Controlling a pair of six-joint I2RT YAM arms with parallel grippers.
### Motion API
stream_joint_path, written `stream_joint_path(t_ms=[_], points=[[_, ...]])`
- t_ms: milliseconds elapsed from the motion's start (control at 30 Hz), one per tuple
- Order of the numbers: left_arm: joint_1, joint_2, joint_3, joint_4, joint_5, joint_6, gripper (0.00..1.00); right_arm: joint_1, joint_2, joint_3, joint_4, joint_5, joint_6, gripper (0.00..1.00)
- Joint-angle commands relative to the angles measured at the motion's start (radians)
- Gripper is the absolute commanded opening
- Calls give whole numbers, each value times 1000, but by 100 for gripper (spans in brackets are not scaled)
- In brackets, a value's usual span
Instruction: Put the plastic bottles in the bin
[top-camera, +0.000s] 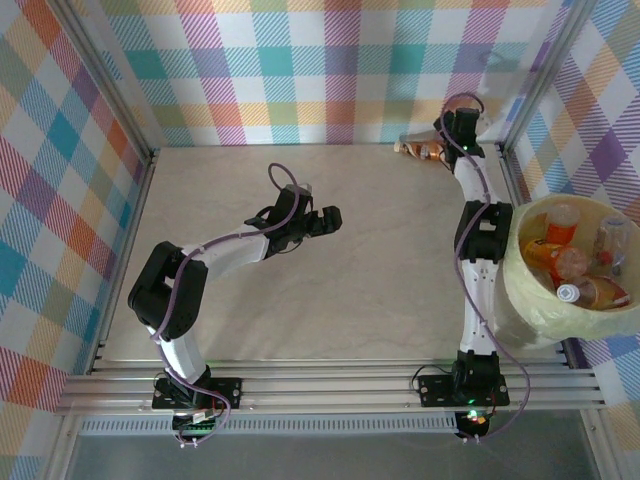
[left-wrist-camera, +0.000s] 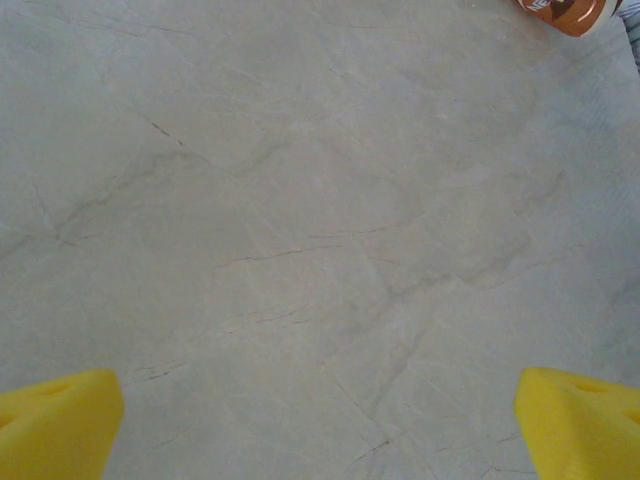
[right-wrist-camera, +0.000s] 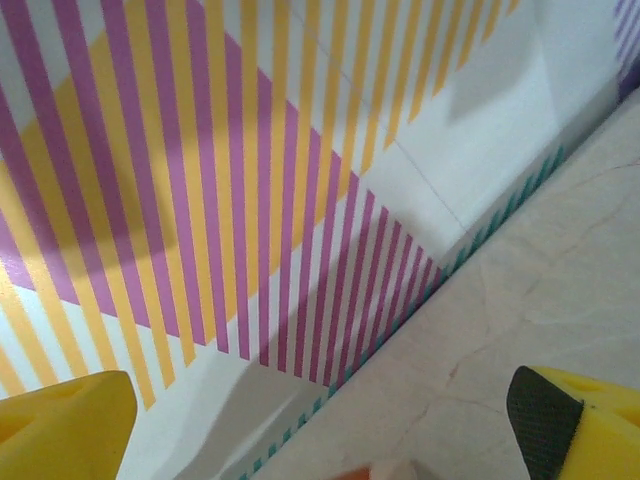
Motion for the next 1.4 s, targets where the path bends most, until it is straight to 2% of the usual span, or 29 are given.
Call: stream_joint_path(t_ms=[0,233,567,800,900,1000,1133,1200,1367], points=[[13,13,7,18,5,-7,100,-1,64,59,-53,-117,0,96],[13,23,17,23,20,-20,100,6,39,-1,-63,-367,51,95],[13,-3,-27,49,35,-39,100,52,-255,-457,56,-497,-110,95],[13,-19,-50,82,45,-63,100,90,-362,-594,0,-473,-234,95],[13,-28,-63,85,42,-62,100,118,-341,-536,-123,-471,-311,95],[13,-30,-65,83,38,-60,100,163,-281,-390,-308,-470,-398,95],[13,-30,-69,83,32,-62,100,245,-181,-170,-525,-338,-513,95],[13,-32,-74,83,28,-61,100,277,-124,-69,-619,-312,-551,95],[14,-40,-84,78,18,-58,100,327,-7,120,-803,-179,-528,90]])
